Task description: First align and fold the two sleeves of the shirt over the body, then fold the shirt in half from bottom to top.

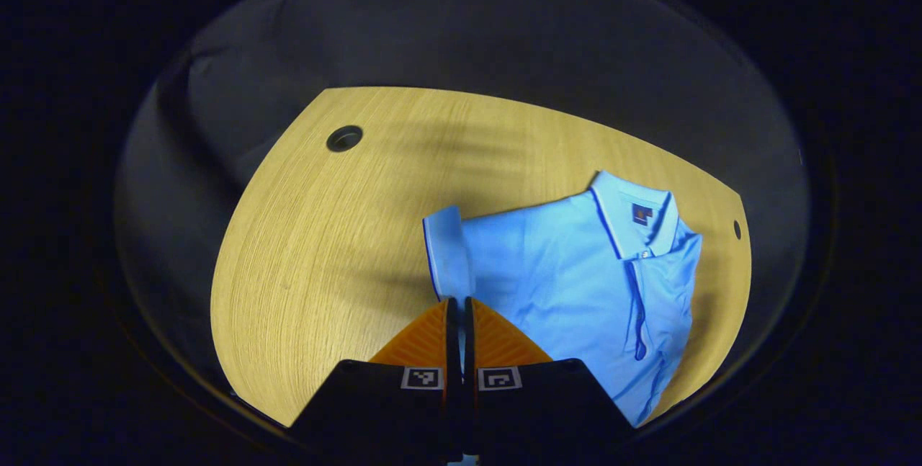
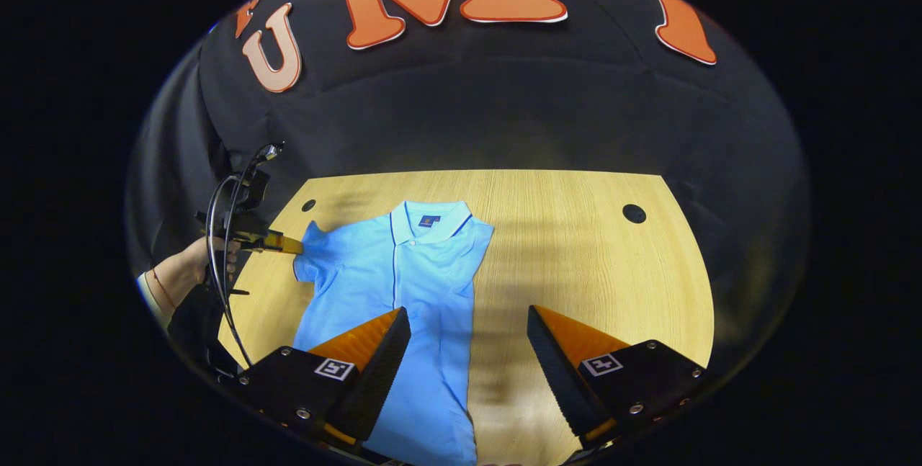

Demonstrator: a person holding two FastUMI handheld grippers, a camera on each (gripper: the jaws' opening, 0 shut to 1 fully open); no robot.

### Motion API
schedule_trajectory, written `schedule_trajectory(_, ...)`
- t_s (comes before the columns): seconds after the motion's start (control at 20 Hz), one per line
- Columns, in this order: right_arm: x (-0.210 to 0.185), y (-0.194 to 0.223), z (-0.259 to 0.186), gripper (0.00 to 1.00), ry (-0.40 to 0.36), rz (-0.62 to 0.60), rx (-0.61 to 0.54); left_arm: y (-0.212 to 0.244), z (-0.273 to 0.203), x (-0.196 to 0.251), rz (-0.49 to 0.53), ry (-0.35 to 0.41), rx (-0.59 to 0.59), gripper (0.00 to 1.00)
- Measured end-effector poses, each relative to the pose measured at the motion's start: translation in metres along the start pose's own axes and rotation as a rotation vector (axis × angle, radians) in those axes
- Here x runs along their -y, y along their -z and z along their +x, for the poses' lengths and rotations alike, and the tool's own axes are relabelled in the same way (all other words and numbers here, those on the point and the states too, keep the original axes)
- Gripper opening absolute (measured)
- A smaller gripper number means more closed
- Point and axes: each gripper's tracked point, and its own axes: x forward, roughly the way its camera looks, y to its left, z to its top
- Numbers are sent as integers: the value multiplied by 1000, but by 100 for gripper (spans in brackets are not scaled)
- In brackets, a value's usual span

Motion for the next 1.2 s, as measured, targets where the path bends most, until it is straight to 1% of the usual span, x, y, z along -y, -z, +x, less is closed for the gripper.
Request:
schedule_trajectory(0.25, 5, 5, -9, 99, 12, 5, 10, 5, -5, 75, 86, 89, -5, 4)
schedule_trajectory(0.45, 14, 17, -16, 99, 31, 26, 0, 12, 3, 120, 163, 102, -20, 4)
schedule_trajectory(0.65, 20, 25, -17, 99, 46, 48, -11, 24, 14, 156, 185, 119, -44, 4)
schedule_trajectory(0.7, 20, 24, -18, 99, 49, 54, -11, 27, 19, 163, 203, 125, -48, 6)
schedule_trajectory(0.85, 23, 28, -17, 99, 55, 65, -16, 36, 20, 178, 245, 156, -57, 16)
schedule_trajectory(0.9, 24, 31, -16, 99, 54, 67, -20, 38, 20, 180, 249, 171, -55, 17)
schedule_trajectory(1.05, 24, 32, -16, 99, 49, 58, -29, 40, 13, 179, 239, 194, -39, 67)
schedule_trajectory(1.15, 21, 35, -16, 99, 40, 49, -41, 42, -1, 168, 223, 192, -17, 100)
schedule_trajectory(1.2, 18, 37, -14, 99, 42, 37, -51, 44, -7, 160, 215, 185, -8, 100)
